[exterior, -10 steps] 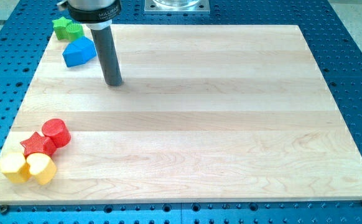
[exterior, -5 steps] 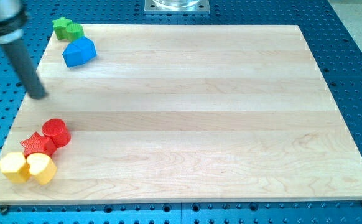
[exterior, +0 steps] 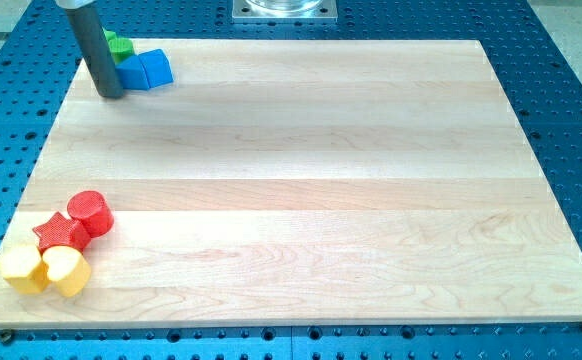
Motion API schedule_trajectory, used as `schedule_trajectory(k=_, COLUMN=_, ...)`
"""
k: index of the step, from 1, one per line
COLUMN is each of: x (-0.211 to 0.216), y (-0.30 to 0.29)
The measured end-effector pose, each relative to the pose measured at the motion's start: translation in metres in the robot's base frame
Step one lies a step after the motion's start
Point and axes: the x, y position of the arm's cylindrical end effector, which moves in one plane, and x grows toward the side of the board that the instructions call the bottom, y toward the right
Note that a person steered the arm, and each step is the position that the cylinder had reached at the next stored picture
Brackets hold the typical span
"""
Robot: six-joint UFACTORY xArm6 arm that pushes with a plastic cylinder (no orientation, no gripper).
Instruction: Move the cube to the top right of the board
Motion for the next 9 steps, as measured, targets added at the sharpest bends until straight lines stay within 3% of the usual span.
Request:
schedule_trajectory(k=2, x=-0.040, y=0.003)
schedule_trajectory(k=5, x=0.012, y=0.192)
schedule_trajectory(k=6, x=-0.018, y=0.119)
schedule_trajectory(k=7, x=-0.037, y=0.162)
schedule_trajectory(k=9, x=0.016, y=0.364)
